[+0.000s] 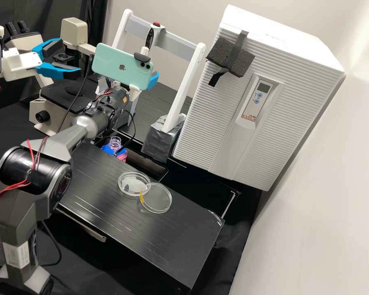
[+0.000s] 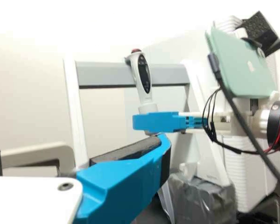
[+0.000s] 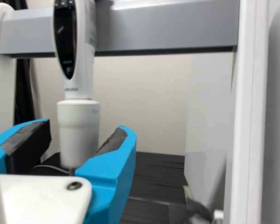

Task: Use the pipette

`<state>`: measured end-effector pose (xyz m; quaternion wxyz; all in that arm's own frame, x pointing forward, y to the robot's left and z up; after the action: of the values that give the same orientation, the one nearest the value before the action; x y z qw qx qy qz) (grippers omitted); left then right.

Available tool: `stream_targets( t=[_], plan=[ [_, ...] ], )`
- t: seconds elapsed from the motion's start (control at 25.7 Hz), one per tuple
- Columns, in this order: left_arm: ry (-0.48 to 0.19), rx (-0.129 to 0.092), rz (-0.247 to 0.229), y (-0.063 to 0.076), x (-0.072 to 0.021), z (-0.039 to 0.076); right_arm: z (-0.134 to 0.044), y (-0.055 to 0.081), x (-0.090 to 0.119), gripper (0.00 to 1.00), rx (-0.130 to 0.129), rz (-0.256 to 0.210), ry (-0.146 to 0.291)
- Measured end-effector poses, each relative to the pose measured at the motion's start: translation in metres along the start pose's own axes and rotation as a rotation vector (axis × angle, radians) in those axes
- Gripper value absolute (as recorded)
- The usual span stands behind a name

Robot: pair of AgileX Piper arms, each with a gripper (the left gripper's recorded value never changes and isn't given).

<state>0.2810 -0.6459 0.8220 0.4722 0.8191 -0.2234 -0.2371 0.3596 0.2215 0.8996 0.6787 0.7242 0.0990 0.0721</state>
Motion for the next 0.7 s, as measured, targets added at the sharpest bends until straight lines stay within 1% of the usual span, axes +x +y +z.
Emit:
stream_targets(
  t=[0.04, 0.08, 0.12, 0.16, 0.19, 0.23, 0.27, 0.31, 0.35, 0.39, 0.43, 0.47, 0.54, 0.58, 0.62, 0.66, 0.7],
  plan=[
    [0.010, -0.002, -0.007, -0.002, -0.0044, 0.000, 0.000, 0.000, -0.005, 1.00, -0.001, 0.005, 0.009],
    [0.020, -0.004, -0.002, -0.003, -0.0114, 0.002, 0.000, 0.002, -0.015, 1.00, 0.001, 0.024, 0.025],
    [0.033, -0.008, -0.001, -0.004, -0.0153, 0.003, -0.002, 0.004, -0.021, 1.00, 0.001, 0.043, 0.040],
    [0.049, -0.008, 0.004, -0.005, -0.0203, 0.003, -0.001, 0.004, -0.027, 1.00, 0.001, 0.060, 0.056],
    [0.060, -0.002, 0.009, -0.006, -0.0246, 0.004, -0.002, 0.006, -0.034, 1.00, 0.001, 0.082, 0.070],
    [0.074, 0.004, 0.013, -0.007, -0.0298, 0.004, -0.002, 0.008, -0.042, 1.00, 0.001, 0.117, 0.090],
    [0.088, 0.006, 0.016, -0.010, -0.0346, 0.005, -0.002, 0.010, -0.051, 1.00, -0.003, 0.154, 0.108],
    [0.096, 0.008, 0.026, -0.010, -0.0386, 0.006, -0.001, 0.012, -0.058, 1.00, -0.006, 0.187, 0.115],
    [0.120, 0.009, 0.039, -0.013, -0.0453, 0.007, 0.000, 0.014, -0.069, 1.00, -0.010, 0.248, 0.125],
    [0.129, 0.022, 0.044, -0.015, -0.0498, 0.008, 0.003, 0.015, -0.078, 1.00, -0.005, 0.291, 0.128],
    [0.141, 0.032, 0.049, -0.019, -0.0543, 0.010, 0.004, 0.016, -0.084, 1.00, 0.002, 0.322, 0.127],
    [0.149, 0.041, 0.055, -0.022, -0.0578, 0.011, 0.007, 0.014, -0.090, 1.00, -0.002, 0.358, 0.128],
    [0.175, 0.073, 0.064, -0.031, -0.0675, 0.016, 0.014, 0.008, -0.102, 1.00, -0.005, 0.419, 0.127],
    [0.184, 0.099, 0.083, -0.036, -0.0745, 0.018, 0.020, 0.002, -0.108, 1.00, -0.013, 0.436, 0.131],
    [0.190, 0.108, 0.096, -0.042, -0.0812, 0.019, 0.025, -0.002, -0.113, 1.00, -0.021, 0.450, 0.134],
    [0.186, 0.113, 0.104, -0.047, -0.0861, 0.020, 0.031, -0.007, -0.116, 1.00, -0.027, 0.454, 0.130],
    [0.191, 0.108, 0.108, -0.051, -0.0909, 0.021, 0.037, -0.012, -0.120, 1.00, -0.033, 0.459, 0.126]
  ],
)
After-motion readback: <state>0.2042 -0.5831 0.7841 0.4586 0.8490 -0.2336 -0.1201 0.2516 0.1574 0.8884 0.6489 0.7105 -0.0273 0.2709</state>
